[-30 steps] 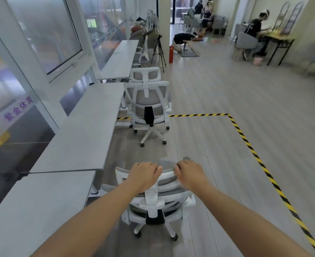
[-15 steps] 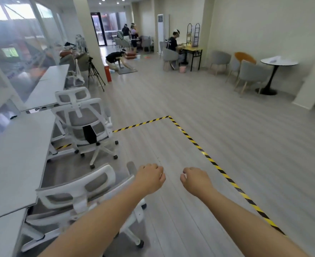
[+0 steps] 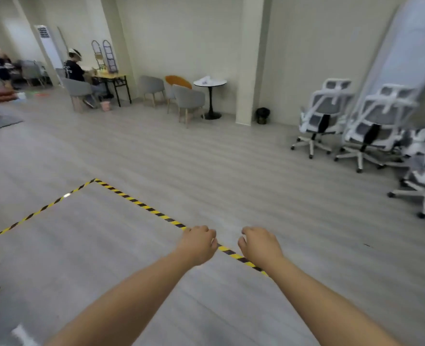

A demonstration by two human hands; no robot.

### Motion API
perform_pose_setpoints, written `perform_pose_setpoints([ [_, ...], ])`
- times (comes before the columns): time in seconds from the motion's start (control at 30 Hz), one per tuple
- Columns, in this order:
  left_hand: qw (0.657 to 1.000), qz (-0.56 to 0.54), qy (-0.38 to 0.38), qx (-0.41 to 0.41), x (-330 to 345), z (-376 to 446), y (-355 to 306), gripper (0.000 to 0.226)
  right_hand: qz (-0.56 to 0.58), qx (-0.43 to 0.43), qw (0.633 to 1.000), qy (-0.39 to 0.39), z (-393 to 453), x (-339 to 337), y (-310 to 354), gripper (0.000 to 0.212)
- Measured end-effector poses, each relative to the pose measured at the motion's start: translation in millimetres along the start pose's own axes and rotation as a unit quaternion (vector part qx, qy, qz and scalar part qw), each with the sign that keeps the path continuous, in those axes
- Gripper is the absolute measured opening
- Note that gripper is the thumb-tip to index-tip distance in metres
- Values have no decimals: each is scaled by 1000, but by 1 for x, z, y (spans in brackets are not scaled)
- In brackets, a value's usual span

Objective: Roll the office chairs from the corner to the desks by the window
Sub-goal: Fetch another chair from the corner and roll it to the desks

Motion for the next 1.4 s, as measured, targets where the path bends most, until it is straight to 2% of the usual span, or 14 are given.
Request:
perform_pose_setpoints([
  [0.2,989,11,20,148,-12,129,-153,39,-6,161,987,1,-6,-26,-177,39],
  [0.33,973,1,22,232,-15,220,-234,39,-14,243,970,-7,10,-47,-279,38],
  [0.5,954,-13,34,298,-30,333,-306,40,-4,320,947,-38,51,-83,-388,32],
  [0.67,937,11,30,347,-49,442,-377,39,-15,381,922,-68,88,-118,-481,35],
  [0.93,908,28,34,417,-48,593,-540,38,-6,445,893,-69,128,-132,-663,35],
  [1.03,907,30,27,420,-45,655,-611,38,-2,454,888,-76,151,-136,-749,32],
  [1.2,912,52,60,403,-59,744,-710,39,24,449,890,-81,194,-175,-874,31],
  [1.4,917,41,41,395,-86,858,-812,39,26,434,897,-80,255,-214,-1002,30],
])
Point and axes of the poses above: each hand's wrist, its own z-axis towards the middle knuckle, its own x-axis out of the palm, y = z × x, the point moved 1 cm from there along z, towards the middle knuckle, and after that the axes turned 3 degrees about z, right-handed, at the moved point
